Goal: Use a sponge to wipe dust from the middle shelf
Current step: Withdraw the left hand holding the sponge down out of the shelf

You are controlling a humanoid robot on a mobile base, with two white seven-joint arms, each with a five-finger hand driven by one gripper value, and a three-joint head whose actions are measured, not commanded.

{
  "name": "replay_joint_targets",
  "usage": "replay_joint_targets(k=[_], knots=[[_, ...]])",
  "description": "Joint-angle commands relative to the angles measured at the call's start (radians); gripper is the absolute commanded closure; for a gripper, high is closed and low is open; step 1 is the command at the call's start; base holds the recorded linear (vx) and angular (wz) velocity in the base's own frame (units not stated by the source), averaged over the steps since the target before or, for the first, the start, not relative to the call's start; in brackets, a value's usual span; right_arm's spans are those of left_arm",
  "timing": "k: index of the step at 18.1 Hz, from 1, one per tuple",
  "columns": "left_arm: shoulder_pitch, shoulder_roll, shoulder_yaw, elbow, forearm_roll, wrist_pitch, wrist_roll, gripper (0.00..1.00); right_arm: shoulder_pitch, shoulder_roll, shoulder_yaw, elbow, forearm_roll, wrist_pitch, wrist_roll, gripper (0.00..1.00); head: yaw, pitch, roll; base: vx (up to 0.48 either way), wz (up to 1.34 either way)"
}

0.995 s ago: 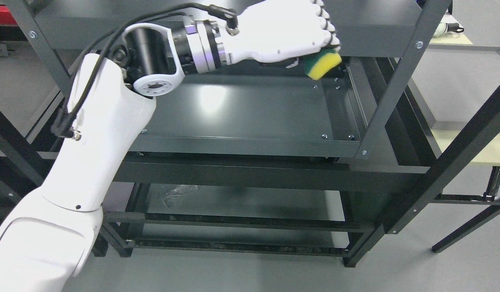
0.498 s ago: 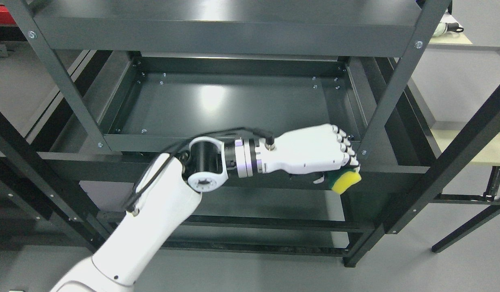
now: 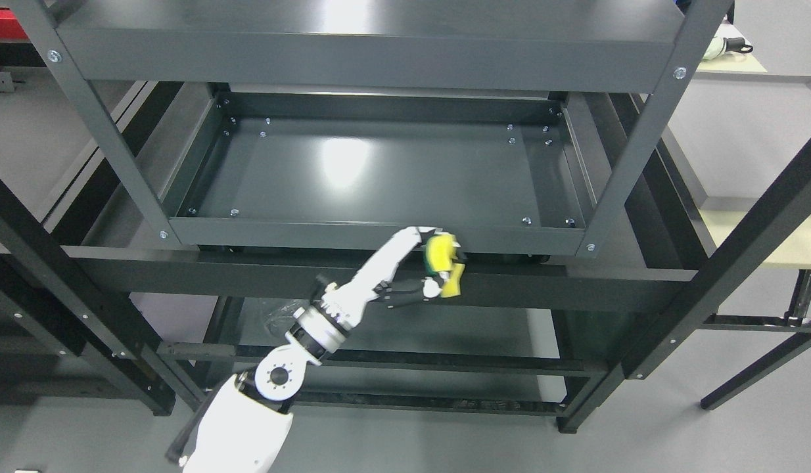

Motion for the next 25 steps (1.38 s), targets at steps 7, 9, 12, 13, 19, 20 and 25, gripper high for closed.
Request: replay_joint_targets(k=[7, 9, 12, 13, 19, 20, 25], knots=[[0.221, -0.005, 0.239, -0.472, 0.154, 0.324, 0.254, 0.98, 0.0, -0.017, 0.0, -0.017, 0.0, 0.001, -0.001, 0.0, 0.0, 0.0, 0.0, 0.0, 0.0], [0.305, -0.005, 0.205, -0.48, 0.152, 0.215, 0.248, 0.99, 0.001, -0.017, 0.0, -0.017, 0.0, 0.001, -0.001, 0.0, 0.0, 0.0, 0.0, 0.0, 0.0], [0.437, -0.005, 0.211, -0.483, 0.151, 0.114, 0.228, 0.99, 0.0, -0.017, 0.0, -0.017, 0.0, 0.001, -0.001, 0.0, 0.0, 0.0, 0.0, 0.0, 0.0], [0.463, -0.005, 0.229, -0.483, 0.151, 0.083, 0.224, 0.99, 0.0, -0.017, 0.0, -0.017, 0.0, 0.001, -0.001, 0.0, 0.0, 0.0, 0.0, 0.0, 0.0], [0.437, -0.005, 0.35, -0.483, 0.151, 0.171, 0.205, 0.99, 0.0, -0.017, 0.0, -0.017, 0.0, 0.001, -0.001, 0.0, 0.0, 0.0, 0.0, 0.0, 0.0], [0.407, -0.005, 0.375, -0.483, 0.151, 0.22, 0.205, 0.99, 0.0, -0.017, 0.0, -0.017, 0.0, 0.001, -0.001, 0.0, 0.0, 0.0, 0.0, 0.0, 0.0], [0.31, -0.005, 0.397, -0.483, 0.151, 0.299, 0.204, 1.0, 0.0, -0.017, 0.0, -0.017, 0.0, 0.001, -0.001, 0.0, 0.0, 0.0, 0.0, 0.0, 0.0]])
